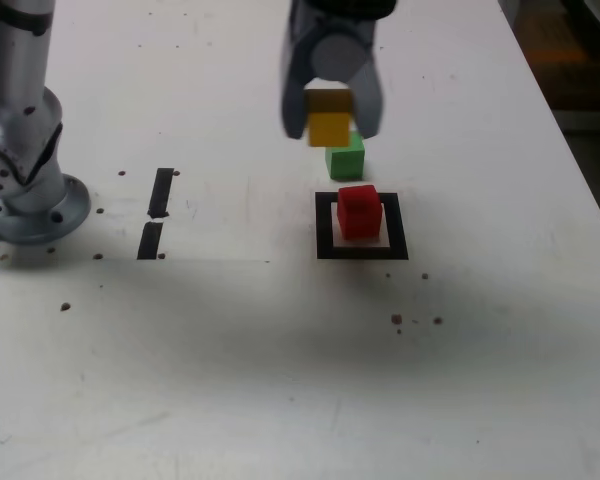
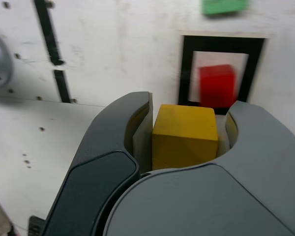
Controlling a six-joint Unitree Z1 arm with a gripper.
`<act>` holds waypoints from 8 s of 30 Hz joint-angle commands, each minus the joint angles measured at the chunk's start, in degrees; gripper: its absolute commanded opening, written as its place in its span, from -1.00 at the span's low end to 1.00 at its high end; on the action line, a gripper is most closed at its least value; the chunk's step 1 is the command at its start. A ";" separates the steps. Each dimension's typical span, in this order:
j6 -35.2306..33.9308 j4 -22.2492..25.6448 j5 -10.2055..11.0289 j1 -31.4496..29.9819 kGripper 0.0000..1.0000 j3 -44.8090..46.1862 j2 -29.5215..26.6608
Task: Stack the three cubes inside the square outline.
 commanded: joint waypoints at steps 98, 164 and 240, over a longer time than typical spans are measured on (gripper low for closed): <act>-1.24 -7.86 -3.52 3.59 0.99 8.05 1.24; 2.09 2.87 -1.78 3.71 -0.75 -4.22 -4.09; 4.23 -16.48 -0.39 3.31 0.99 47.58 -26.51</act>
